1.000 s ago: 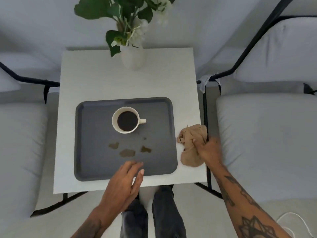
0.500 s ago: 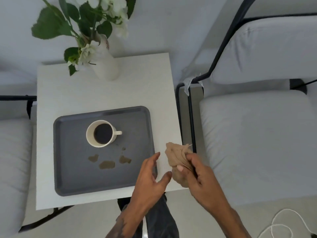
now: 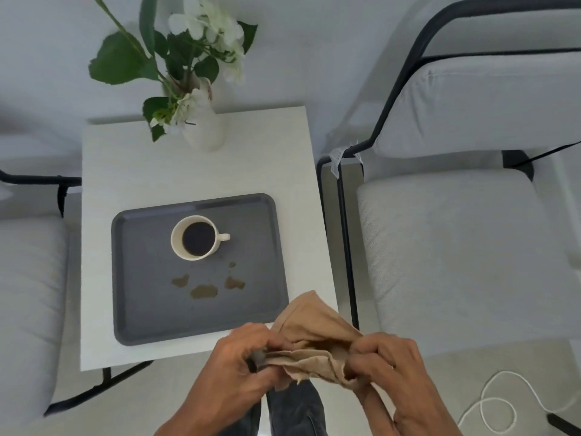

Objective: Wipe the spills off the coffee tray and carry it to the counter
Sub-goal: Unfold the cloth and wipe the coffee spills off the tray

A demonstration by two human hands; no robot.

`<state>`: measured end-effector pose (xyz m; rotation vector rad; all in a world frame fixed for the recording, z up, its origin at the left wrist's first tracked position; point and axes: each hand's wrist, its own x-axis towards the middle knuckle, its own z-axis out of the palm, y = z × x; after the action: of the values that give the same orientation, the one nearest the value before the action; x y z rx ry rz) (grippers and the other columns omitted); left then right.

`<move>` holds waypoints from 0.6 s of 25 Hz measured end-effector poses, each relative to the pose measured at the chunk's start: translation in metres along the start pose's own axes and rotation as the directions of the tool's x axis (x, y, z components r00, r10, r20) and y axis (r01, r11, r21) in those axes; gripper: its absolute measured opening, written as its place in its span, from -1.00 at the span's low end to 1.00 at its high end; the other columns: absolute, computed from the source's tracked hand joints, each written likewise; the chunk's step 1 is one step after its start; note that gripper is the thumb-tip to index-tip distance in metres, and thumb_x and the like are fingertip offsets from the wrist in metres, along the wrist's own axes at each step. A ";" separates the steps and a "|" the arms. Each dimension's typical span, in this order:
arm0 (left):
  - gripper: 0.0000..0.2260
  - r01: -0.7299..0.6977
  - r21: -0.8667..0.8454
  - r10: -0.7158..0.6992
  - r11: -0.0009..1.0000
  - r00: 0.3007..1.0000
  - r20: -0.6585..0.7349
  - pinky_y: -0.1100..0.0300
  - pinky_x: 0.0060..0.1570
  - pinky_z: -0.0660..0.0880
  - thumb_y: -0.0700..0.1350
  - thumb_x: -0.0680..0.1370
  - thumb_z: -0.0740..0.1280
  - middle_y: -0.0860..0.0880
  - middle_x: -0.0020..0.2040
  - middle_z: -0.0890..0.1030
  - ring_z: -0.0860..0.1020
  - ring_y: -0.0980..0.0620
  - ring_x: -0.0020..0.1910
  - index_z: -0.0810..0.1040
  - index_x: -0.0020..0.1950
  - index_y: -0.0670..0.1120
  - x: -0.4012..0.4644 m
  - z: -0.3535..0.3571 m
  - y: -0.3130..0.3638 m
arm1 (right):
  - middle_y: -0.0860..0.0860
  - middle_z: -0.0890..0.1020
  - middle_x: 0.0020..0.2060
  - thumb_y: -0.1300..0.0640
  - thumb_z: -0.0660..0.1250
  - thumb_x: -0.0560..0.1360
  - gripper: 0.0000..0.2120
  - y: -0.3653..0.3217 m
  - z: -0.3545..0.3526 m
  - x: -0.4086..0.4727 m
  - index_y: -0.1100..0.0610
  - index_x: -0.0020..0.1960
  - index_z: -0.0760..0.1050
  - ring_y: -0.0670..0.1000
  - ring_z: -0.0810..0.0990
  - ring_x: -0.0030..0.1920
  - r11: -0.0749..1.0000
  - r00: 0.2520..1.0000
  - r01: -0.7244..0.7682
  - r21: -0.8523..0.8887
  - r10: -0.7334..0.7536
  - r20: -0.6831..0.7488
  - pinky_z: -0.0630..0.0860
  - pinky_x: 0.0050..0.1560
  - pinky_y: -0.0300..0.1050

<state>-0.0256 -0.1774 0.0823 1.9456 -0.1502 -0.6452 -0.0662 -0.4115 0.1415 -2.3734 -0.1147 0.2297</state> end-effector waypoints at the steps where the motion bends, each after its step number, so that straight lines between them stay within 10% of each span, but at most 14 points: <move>1: -0.87 0.007 -0.070 -0.009 0.998 1.000 -0.021 0.11 -0.15 0.55 0.04 0.35 0.47 0.11 -0.18 0.66 0.61 0.08 -0.14 0.68 -0.12 0.20 -0.006 -0.001 0.002 | -0.22 0.54 -0.14 0.02 0.34 0.46 -0.84 -0.006 -0.002 -0.002 -0.21 -0.03 0.44 -0.21 0.46 -0.13 0.983 0.988 -0.148 0.111 0.143 0.053 0.34 -0.08 -0.39; 6: -0.54 0.195 -0.382 -0.238 0.903 0.969 -0.067 0.15 0.19 0.54 0.20 0.35 0.53 0.07 0.22 0.61 0.57 0.03 0.24 0.62 0.22 0.15 -0.029 0.013 0.002 | -0.08 0.71 -0.01 -0.20 0.49 0.30 -0.67 -0.039 -0.008 0.007 -0.19 0.05 0.62 -0.11 0.66 0.01 0.512 0.812 -0.581 0.633 0.306 0.498 0.51 0.00 -0.36; 9: -0.45 0.402 -0.675 -0.433 0.619 0.891 0.134 -0.23 0.31 0.46 0.04 0.30 0.63 -0.23 0.16 0.67 0.58 -0.28 0.23 0.64 0.23 -0.07 -0.034 0.032 -0.003 | 0.01 0.69 0.11 -0.31 0.57 0.10 -0.38 -0.042 -0.001 0.006 -0.15 0.12 0.62 -0.03 0.64 0.17 0.352 0.777 -0.629 0.693 0.319 0.543 0.50 0.11 -0.20; 15: -0.52 0.539 -0.777 -0.349 0.326 0.832 0.431 -0.09 0.26 0.51 -0.05 0.40 0.53 -0.19 0.28 0.62 0.57 -0.16 0.30 0.60 0.30 -0.12 -0.027 0.038 0.000 | 0.17 0.61 0.26 0.00 0.68 0.14 -0.31 -0.029 -0.012 0.006 0.10 0.23 0.60 0.20 0.56 0.30 0.052 0.780 -0.606 0.794 0.238 0.579 0.55 0.20 -0.05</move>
<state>-0.0671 -0.1977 0.0797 0.8369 0.5707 -1.0181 -0.0581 -0.3976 0.1687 -0.9162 0.5231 0.7229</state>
